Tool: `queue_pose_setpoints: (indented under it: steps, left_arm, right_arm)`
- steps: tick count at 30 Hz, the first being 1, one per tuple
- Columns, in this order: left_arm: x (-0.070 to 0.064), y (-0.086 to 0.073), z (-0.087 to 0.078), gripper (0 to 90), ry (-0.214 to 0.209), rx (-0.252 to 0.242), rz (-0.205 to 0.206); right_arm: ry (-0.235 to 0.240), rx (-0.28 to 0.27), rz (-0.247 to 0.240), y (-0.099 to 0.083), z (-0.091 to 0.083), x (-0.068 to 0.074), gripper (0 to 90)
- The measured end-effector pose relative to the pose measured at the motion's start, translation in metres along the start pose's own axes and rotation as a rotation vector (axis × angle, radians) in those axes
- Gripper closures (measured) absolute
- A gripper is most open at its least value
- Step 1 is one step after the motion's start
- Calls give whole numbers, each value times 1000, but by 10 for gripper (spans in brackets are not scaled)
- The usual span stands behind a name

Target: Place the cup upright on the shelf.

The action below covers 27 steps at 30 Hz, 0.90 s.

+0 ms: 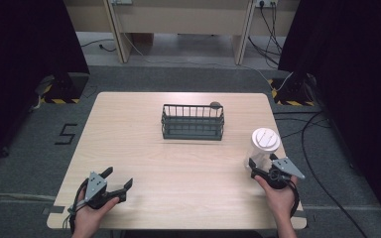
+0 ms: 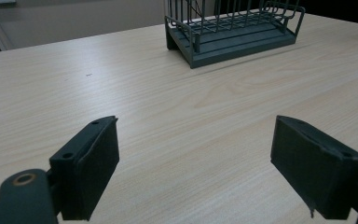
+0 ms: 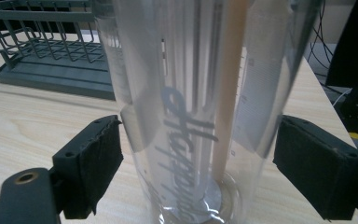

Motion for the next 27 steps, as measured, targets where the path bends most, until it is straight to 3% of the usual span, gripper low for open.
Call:
queue_pose_setpoints:
  steps: [13, 27]
  left_arm:
    - [0, 0, 0, 148, -3, 1, -2]
    - [0, 0, 0, 149, -7, 4, 1]
  right_arm:
    - [3, -4, 14, 1, 12, -1, 154]
    - [7, -33, -7, 0, 17, 0, 172]
Point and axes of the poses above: each handheld gripper's, and its own axes: z roughly forward along the jaws, y roughly out of its top, x roughly to its left, the point moved 4 cm from there along z, roughly forward along the jaws
